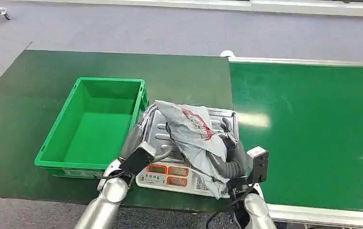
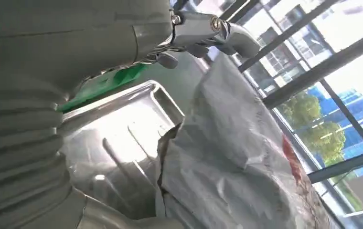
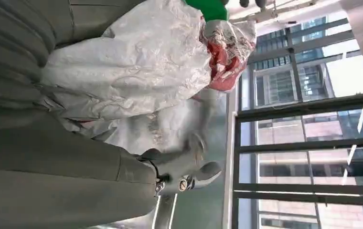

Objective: Moved the parcel from conveyor to table for the left to box.

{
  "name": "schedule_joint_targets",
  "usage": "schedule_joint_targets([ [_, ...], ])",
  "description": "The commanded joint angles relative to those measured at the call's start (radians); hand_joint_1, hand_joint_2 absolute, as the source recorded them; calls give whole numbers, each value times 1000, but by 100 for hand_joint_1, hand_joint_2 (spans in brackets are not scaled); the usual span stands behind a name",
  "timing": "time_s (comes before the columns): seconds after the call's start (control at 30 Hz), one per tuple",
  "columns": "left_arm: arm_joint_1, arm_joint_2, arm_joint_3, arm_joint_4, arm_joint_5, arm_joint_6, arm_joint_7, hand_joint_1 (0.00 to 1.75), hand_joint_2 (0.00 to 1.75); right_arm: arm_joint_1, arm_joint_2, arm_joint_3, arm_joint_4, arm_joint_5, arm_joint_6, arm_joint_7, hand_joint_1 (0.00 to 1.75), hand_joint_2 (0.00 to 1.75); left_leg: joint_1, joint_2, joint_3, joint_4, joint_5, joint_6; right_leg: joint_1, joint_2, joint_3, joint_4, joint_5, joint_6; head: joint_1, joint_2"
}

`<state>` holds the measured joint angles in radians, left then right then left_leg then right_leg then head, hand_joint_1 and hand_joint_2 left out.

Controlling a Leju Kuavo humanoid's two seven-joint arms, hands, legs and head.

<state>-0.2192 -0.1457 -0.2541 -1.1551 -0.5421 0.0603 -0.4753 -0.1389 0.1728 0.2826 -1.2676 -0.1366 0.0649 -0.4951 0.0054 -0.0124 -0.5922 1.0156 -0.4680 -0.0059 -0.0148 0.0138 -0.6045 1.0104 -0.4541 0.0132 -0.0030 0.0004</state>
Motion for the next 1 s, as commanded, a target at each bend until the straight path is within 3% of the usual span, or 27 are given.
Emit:
schedule_joint_targets([
  [0.03,-72,41,-93,47,-56,4,-8,0,175,-36,-24,-82,76,-12,29,9,0,175,0,-1,3,-2,0,0,1,-3,4,-2,0,-1,0,0],
  [0.37,-103,73,-193,36,-230,64,-32,0,175,-19,-19,-109,60,11,62,17,0,175,1,-1,2,-1,0,0,1,-2,3,-2,0,-1,0,0],
  [0.5,-246,82,-365,281,-385,-38,-75,0,175,-21,-17,-117,40,16,113,22,0,175,0,-4,3,-2,1,0,1,-6,5,-2,0,-1,0,0],
  [0.6,-373,46,-454,540,-345,-175,-209,0,175,-32,-12,-114,38,11,142,34,0,175,0,-7,2,-2,2,0,0,-9,5,-2,0,-1,0,0],
  [0.77,-488,-6,-593,742,-368,-274,-223,0,175,-48,-4,-94,52,10,148,39,0,175,0,-3,2,-1,1,0,0,-5,3,-1,0,0,0,0],
  [0.8,-505,-13,-602,766,-369,-285,-217,129,175,-56,-4,-89,63,10,148,38,0,175,0,-2,1,0,1,0,1,-4,3,-1,1,0,0,0],
  [0.83,-511,-16,-602,778,-363,-287,-215,175,175,-62,-3,-85,70,11,148,37,0,175,0,-2,2,0,1,0,0,-4,3,-1,1,0,0,0],
  [1.0,-513,-2,-591,801,-335,-287,-205,175,175,-75,2,-81,79,11,145,34,0,175,0,3,5,-2,1,1,0,1,6,-2,2,0,0,0],
])
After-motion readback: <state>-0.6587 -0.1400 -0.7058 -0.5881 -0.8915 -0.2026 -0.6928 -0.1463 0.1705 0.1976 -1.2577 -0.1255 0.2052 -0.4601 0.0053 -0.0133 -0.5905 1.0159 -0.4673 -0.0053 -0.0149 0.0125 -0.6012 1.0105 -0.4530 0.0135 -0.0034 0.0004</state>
